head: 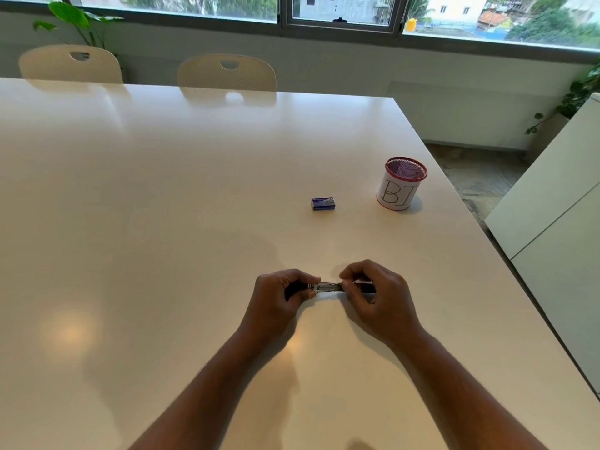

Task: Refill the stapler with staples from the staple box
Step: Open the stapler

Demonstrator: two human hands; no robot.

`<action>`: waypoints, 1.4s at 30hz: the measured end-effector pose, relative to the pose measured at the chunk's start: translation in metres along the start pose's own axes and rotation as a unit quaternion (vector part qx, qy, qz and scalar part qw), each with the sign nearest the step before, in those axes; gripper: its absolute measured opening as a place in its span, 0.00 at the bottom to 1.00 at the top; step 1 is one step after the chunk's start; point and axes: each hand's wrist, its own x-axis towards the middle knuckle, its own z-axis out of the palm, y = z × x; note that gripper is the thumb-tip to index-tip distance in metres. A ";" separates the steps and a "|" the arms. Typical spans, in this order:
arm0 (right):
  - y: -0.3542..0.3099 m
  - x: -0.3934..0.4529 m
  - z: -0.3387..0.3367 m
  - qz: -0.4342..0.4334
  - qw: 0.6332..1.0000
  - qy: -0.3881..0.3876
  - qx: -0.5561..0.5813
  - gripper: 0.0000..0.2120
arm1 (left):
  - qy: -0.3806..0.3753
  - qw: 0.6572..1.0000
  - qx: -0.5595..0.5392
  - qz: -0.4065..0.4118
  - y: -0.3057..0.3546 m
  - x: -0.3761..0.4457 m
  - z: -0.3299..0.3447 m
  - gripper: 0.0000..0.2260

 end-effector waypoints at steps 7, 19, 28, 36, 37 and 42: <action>-0.026 0.004 0.013 -0.034 0.999 -0.003 -0.037 0.05 | -0.018 0.999 -0.017 0.020 0.005 0.001 -0.001 0.13; -0.027 0.020 0.014 -0.062 0.991 -0.058 -0.099 0.08 | -0.035 0.999 -0.014 0.028 -0.002 0.003 -0.004 0.13; -0.030 0.043 0.003 -0.176 0.949 -0.164 -0.203 0.06 | -0.025 0.999 -0.039 0.008 -0.003 0.004 -0.002 0.14; -0.021 0.050 -0.013 -0.190 0.935 -0.205 -0.217 0.03 | 0.008 0.999 -0.046 -0.026 -0.002 0.003 0.004 0.14; -0.019 0.049 -0.014 -0.185 0.937 -0.203 -0.213 0.03 | 0.008 0.999 -0.034 -0.022 -0.003 0.004 0.004 0.14; -0.015 0.045 -0.013 -0.176 0.942 -0.199 -0.204 0.05 | 0.001 1.000 0.008 -0.007 -0.002 0.004 0.001 0.12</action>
